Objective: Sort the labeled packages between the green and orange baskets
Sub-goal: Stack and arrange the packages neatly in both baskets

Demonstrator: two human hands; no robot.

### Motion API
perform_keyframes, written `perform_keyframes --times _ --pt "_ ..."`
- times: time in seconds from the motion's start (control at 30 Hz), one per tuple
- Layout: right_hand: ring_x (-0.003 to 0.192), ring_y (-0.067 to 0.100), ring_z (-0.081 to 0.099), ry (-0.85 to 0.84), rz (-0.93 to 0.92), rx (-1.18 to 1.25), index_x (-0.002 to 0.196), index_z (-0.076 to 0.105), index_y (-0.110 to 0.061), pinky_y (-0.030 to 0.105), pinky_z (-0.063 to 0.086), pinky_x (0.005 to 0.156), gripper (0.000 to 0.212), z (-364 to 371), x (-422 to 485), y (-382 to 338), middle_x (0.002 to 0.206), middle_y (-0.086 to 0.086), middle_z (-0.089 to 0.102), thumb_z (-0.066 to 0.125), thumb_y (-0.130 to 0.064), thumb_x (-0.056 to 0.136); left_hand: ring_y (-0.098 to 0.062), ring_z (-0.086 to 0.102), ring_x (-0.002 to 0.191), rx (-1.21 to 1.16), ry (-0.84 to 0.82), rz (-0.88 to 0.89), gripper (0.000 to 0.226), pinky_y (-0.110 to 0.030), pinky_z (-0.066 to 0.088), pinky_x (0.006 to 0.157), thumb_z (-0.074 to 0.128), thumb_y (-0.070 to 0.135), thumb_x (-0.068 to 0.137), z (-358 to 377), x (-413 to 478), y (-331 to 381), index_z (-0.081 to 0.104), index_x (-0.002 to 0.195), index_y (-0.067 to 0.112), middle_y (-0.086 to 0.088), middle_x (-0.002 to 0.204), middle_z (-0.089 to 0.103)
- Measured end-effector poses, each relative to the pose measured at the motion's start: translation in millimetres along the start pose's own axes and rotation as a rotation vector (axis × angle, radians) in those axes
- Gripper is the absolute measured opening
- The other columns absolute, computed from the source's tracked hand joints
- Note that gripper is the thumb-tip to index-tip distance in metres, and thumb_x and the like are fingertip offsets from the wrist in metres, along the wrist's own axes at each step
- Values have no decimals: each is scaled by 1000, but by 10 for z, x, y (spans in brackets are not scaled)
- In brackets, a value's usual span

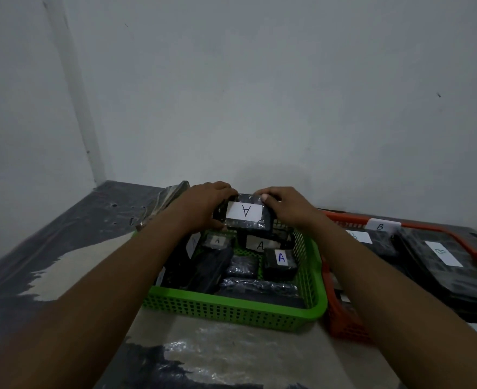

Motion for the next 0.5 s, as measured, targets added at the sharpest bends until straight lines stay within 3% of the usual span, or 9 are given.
perform_keyframes --times 0.13,0.23,0.27,0.4,0.5 --pt "114 28 62 -12 95 73 127 64 -10 46 51 99 28 84 -5 196 127 15 65 51 -19 104 -23 49 131 -17 -117 -16 80 -39 43 104 79 23 83 189 55 21 38 151 21 1 149 46" --pt "101 23 62 -4 95 -66 123 57 -16 29 50 75 26 165 -32 272 119 9 67 59 -27 100 -25 50 132 -29 -266 -58 74 -36 42 106 75 22 87 449 75 -1 39 151 21 -3 149 49" --pt "101 22 62 -4 71 -132 120 57 -16 27 47 73 27 197 -41 254 117 7 67 63 -29 97 -26 52 130 -13 -306 -76 68 -37 43 105 72 20 89 530 76 -12 41 150 22 -6 146 51" --pt "110 18 49 -110 -75 -347 126 59 -20 32 45 91 58 354 -91 97 120 3 52 74 -55 81 -29 56 123 1 -328 -95 60 -40 47 100 60 16 94 628 72 -46 42 150 28 -10 137 59" --pt "114 21 44 -157 -98 -419 134 56 -22 33 44 91 67 389 -90 63 125 4 47 77 -54 79 -29 59 116 -29 -310 -74 59 -39 49 95 60 27 97 607 51 -66 39 152 28 -10 128 63"
Point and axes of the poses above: each hand's wrist, its own x-axis towards the middle knuckle, its own z-axis out of the palm, y = z × x, the point moved 9 cm from there along x, towards the middle knuckle
